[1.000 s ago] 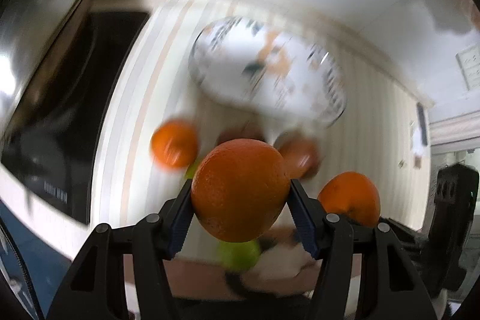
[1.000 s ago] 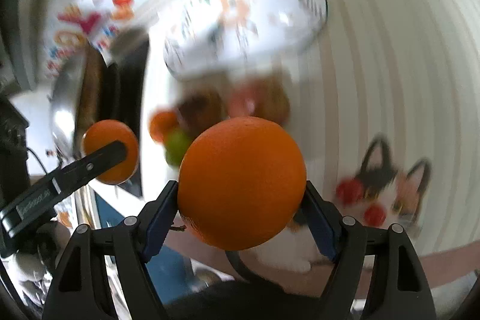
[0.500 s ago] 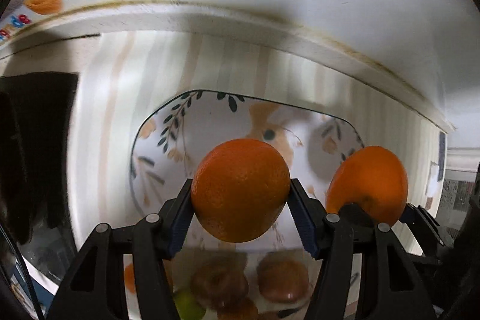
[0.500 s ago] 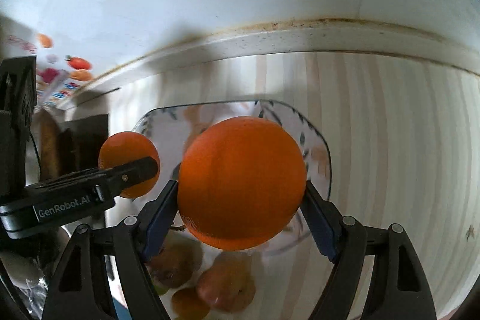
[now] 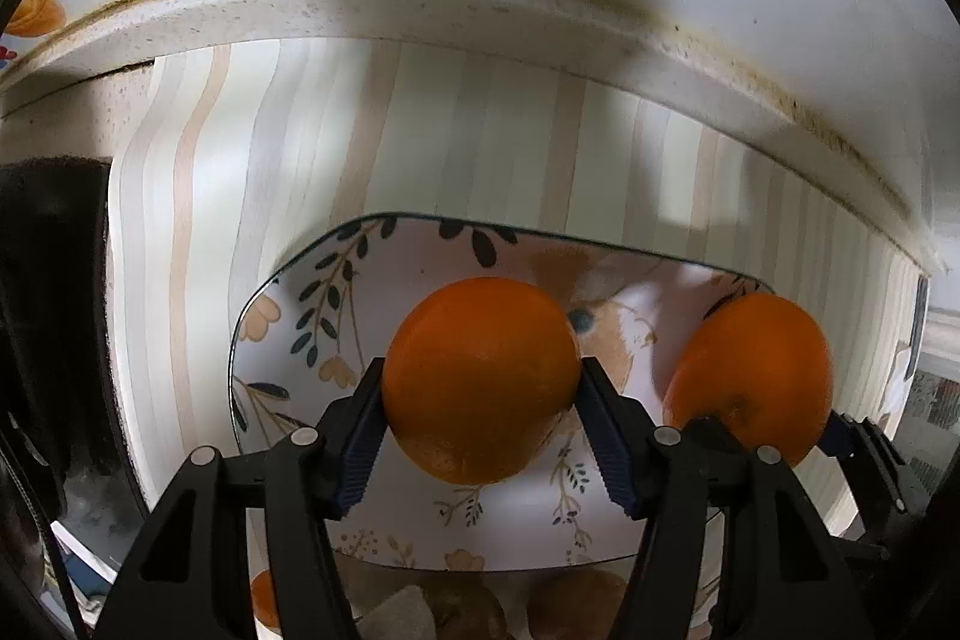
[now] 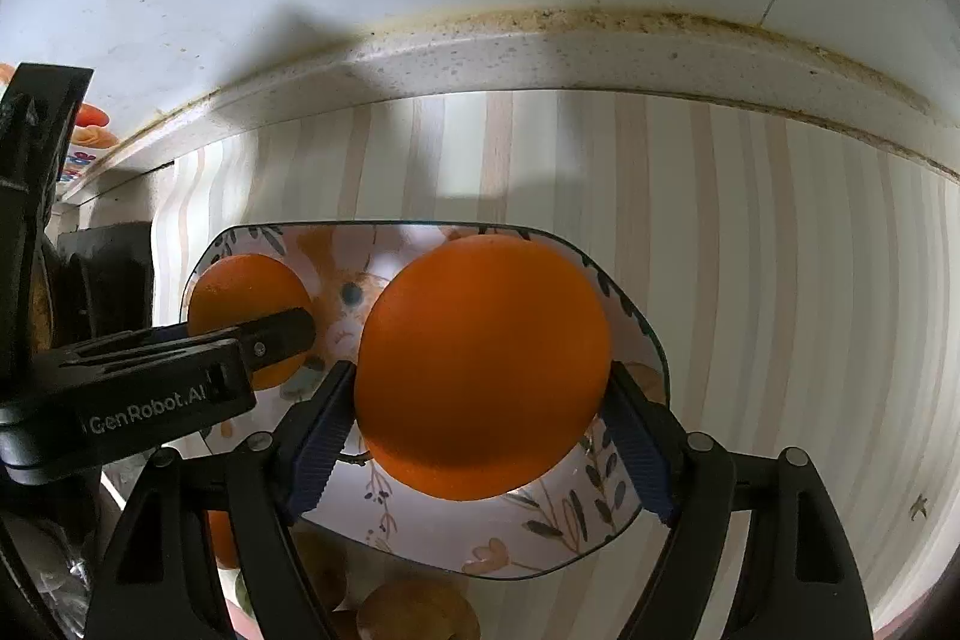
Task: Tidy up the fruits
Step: 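Carry both oranges onto the white oval plate and open both grippers, then move both open grippers back over the fruit pile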
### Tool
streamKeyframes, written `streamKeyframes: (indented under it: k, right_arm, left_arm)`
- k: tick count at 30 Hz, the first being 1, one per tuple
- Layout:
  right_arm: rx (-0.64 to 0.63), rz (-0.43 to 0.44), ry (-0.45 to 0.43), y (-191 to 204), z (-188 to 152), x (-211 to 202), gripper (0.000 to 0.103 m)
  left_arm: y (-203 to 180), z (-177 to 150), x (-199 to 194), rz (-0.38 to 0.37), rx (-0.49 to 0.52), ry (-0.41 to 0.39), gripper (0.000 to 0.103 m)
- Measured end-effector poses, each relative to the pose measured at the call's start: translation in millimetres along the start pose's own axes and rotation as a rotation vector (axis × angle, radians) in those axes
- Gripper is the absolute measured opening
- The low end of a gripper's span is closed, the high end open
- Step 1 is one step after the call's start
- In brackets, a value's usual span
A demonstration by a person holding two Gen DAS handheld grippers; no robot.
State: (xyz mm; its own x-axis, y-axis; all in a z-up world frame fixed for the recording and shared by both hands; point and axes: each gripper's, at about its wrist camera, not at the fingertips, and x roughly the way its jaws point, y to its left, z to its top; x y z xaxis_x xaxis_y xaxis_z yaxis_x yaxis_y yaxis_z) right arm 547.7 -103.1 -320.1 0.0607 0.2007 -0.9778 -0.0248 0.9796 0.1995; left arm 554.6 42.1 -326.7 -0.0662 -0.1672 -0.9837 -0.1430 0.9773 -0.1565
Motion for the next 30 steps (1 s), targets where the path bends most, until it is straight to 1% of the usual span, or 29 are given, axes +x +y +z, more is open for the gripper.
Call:
streamKeyframes:
  k: [1,2,3,4,5,10,14,16,19,22,23,27,30]
  right_arm:
    - [0.001,-0.002,0.005,0,0,-1,0.084]
    - [0.002,-0.006,0.007,0,0,-3,0.085]
    - [-0.001,-0.008,0.0,1,1,-6,0.092]
    - [-0.007,-0.015,-0.011,2,2,-10,0.097]
    - [-0.012,-0.018,-0.016,3,2,-14,0.097]
    - [-0.023,-0.05,-0.04,5,0,-38,0.097]
    - [-0.04,-0.1,-0.061,7,-16,-61,0.097]
    - [-0.04,-0.113,-0.071,10,-28,-71,0.097]
    - [-0.022,-0.113,-0.083,14,-47,-83,0.097]
    - [-0.011,-0.129,-0.116,20,-69,-98,0.097]
    - [-0.005,-0.129,-0.126,23,-78,-101,0.097]
    - [0.002,-0.154,-0.187,36,-112,-127,0.097]
    - [0.017,-0.152,-0.225,43,-136,-147,0.097]
  left_arm:
    - [1,0,-2,0.001,0.002,-0.01,0.06]
    - [0,4,-5,0.011,0.006,-0.026,0.07]
    - [2,4,-10,0.015,0.012,-0.037,0.081]
    - [3,5,-14,0.02,0.016,-0.044,0.085]
    - [4,4,-19,0.028,0.019,-0.054,0.087]
    - [14,-7,-50,0.05,0.028,-0.106,0.088]
    - [25,-38,-77,0.087,0.028,-0.158,0.088]
    - [28,-48,-87,0.106,0.023,-0.186,0.088]
    - [41,-73,-102,0.107,0.013,-0.233,0.087]
    - [44,-99,-112,0.105,0.014,-0.278,0.088]
    - [46,-112,-119,0.112,0.022,-0.299,0.087]
    - [48,-143,-143,0.119,0.07,-0.365,0.087]
    - [51,-165,-160,0.114,0.105,-0.409,0.087]
